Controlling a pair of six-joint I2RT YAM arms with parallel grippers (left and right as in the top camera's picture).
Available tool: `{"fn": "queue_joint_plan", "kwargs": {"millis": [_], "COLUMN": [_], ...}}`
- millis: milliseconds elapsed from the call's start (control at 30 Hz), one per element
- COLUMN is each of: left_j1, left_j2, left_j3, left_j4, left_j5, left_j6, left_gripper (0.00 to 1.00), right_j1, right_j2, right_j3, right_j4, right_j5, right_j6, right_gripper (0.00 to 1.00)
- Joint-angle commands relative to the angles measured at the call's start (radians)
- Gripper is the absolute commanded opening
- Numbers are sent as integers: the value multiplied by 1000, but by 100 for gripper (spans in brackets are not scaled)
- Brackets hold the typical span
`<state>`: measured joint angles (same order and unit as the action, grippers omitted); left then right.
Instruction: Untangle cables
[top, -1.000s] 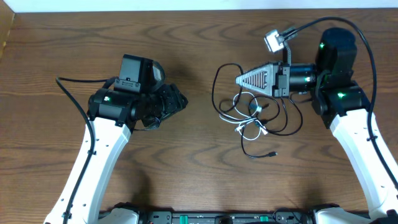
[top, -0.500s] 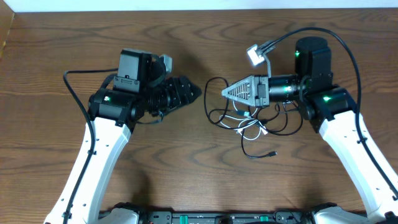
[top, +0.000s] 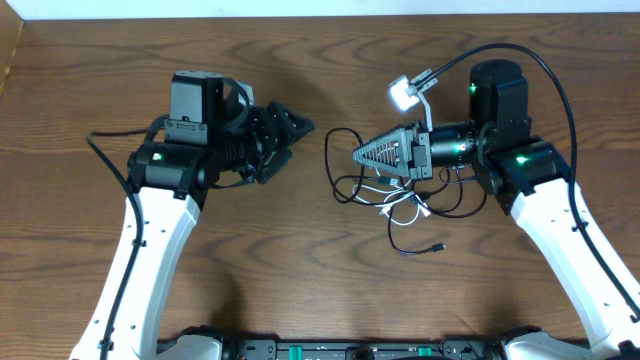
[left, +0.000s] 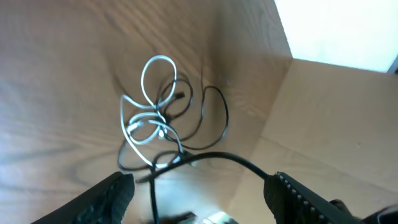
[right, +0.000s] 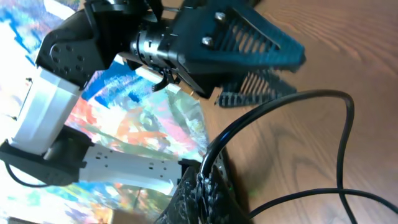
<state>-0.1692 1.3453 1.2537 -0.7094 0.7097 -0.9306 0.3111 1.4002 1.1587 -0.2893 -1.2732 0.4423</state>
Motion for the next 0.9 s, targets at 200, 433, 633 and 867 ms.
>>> {"fn": "queue_joint_plan", "kwargs": {"millis": [200,433,633,867], "left_j1": [-25,-24,-24,-16], "left_j2": [-12,-12,-12,-12], "left_j3": [15,15,15,15], "left_j4": [-8,-6,-7,-6], "left_j5": [24,23,24,42], "left_j6": [-219,-367,-475,-607], "left_gripper": [72,72,73,72], "right_j1": [68,105,156,210], "right_j2": [-1,-1,-1,-1], "right_j3": [4,4,4,4], "right_j4": [96,122,248,339], "right_j5": [91,228,228,228], "right_j6": [-59,-58,-58,-58], "right_gripper": [1,1,1,1]}}
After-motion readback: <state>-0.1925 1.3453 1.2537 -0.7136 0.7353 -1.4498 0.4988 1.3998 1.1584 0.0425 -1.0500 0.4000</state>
